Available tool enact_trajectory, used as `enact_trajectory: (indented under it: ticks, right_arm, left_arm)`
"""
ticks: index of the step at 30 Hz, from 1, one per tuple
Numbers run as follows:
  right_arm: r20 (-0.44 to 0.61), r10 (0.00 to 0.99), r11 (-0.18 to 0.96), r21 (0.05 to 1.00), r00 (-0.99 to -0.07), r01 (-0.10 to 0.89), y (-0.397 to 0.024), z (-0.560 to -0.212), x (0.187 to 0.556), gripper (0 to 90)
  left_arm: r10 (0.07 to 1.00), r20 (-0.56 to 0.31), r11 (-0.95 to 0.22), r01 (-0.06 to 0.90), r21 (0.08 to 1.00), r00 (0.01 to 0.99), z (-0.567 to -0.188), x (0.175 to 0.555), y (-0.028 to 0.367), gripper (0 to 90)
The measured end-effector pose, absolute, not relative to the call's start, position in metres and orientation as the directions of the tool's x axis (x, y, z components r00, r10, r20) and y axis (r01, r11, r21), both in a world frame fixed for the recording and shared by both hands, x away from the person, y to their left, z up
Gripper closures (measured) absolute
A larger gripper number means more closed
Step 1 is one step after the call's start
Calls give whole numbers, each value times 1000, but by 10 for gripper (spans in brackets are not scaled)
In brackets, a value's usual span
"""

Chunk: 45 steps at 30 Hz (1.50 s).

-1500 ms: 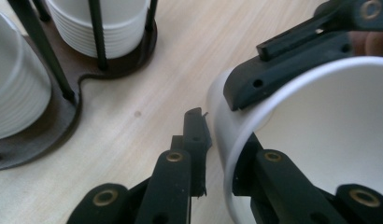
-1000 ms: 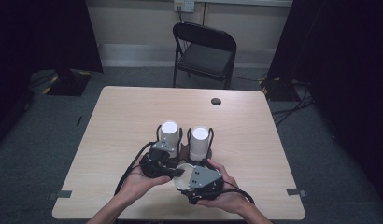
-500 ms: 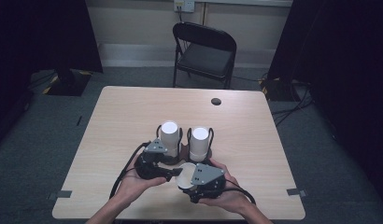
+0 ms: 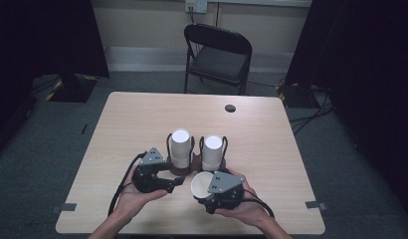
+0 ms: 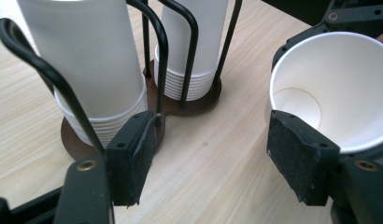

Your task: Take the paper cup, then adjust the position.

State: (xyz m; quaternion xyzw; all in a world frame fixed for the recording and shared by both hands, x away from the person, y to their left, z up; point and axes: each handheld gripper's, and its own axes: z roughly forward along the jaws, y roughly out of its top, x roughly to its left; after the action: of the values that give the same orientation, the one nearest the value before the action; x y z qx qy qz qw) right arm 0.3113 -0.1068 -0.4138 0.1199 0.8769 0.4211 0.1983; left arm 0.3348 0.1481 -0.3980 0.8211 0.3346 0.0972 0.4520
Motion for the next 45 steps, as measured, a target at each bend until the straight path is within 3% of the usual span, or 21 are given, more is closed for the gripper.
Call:
enact_trajectory:
  ticks: [22,29,45]
  right_arm:
    - [-101,473,482,861,-875,161,-128,-403,322,236]
    - [-44,534,421,880,-844,221,-142,-407,327,237]
    - [-10,612,355,897,-791,263,-165,-405,334,237]
  left_arm:
    - [680,-153,-306,467,829,718,-421,312,171,263]
    - [665,-14,-402,374,836,747,-418,303,164,219]
    - [663,-54,-370,389,844,747,-427,304,170,244]
